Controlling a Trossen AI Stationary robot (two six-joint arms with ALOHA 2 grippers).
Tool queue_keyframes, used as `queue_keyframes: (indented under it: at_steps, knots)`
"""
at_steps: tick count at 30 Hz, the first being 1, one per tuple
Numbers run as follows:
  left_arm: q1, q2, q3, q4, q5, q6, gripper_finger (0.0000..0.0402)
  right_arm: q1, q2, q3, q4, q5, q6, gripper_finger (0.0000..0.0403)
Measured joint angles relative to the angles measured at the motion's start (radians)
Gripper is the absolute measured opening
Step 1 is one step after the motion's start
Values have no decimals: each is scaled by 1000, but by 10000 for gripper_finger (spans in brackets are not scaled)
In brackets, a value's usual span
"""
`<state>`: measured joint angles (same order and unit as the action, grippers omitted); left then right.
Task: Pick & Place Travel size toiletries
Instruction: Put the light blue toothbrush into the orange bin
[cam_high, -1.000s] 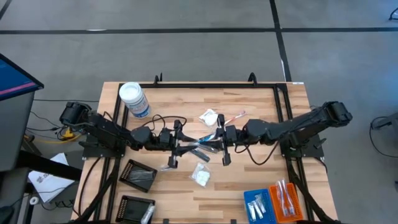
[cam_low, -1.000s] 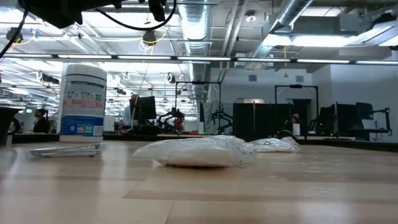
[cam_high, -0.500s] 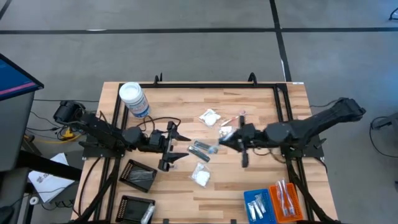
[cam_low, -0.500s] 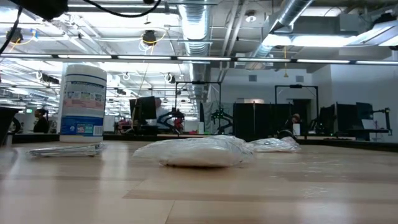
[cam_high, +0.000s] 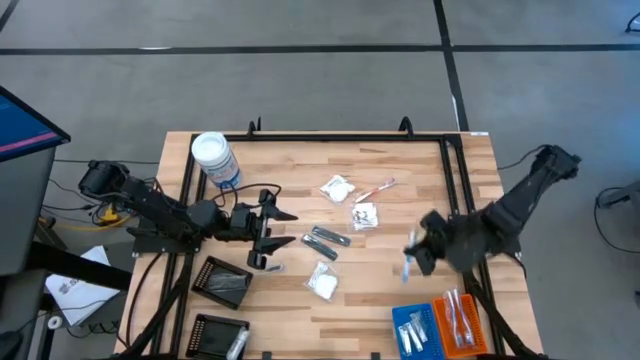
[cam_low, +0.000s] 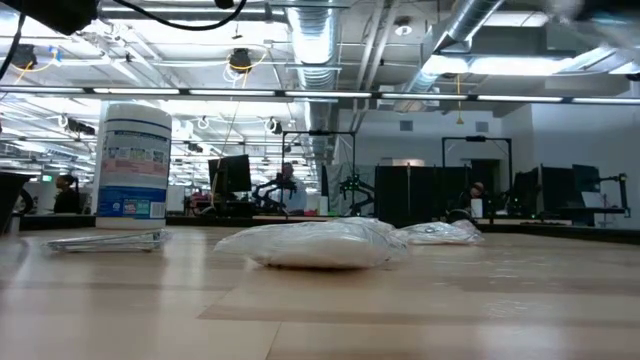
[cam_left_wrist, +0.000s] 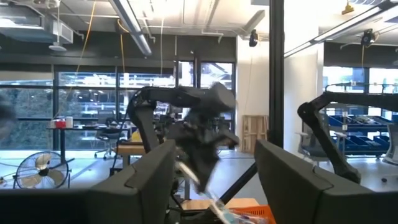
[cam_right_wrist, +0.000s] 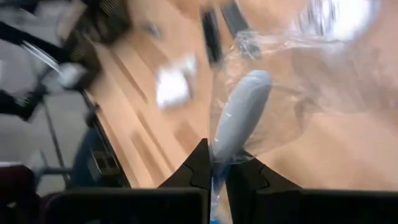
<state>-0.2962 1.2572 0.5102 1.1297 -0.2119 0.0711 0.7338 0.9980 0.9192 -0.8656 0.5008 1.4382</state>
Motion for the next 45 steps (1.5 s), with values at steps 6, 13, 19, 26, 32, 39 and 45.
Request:
queue_keyframes:
  at_steps: [6, 13, 19, 26, 32, 39, 45]
  knots:
    - [0, 0, 0, -3, 0, 0, 207, 220, 125, 0, -96, -49, 390, 14]
    - [0, 8, 0, -5, 0, 0, 206, 416, 219, 85, -245, -205, 760, 14]
    - [0, 10, 0, -7, 0, 0, 205, 478, 347, 226, -389, -262, 800, 14]
    - [0, 10, 0, -7, 0, 1, 205, 477, 459, 239, -385, -296, 791, 14]
    - [0, 10, 0, -6, 0, 13, 205, 484, 527, 238, -324, -338, 788, 13]
    - [18, 10, 0, -6, 0, 29, 205, 483, 602, 237, -262, -401, 780, 16]
    - [24, 10, 0, -6, 0, 41, 205, 483, 644, 237, -194, -403, 769, 15]
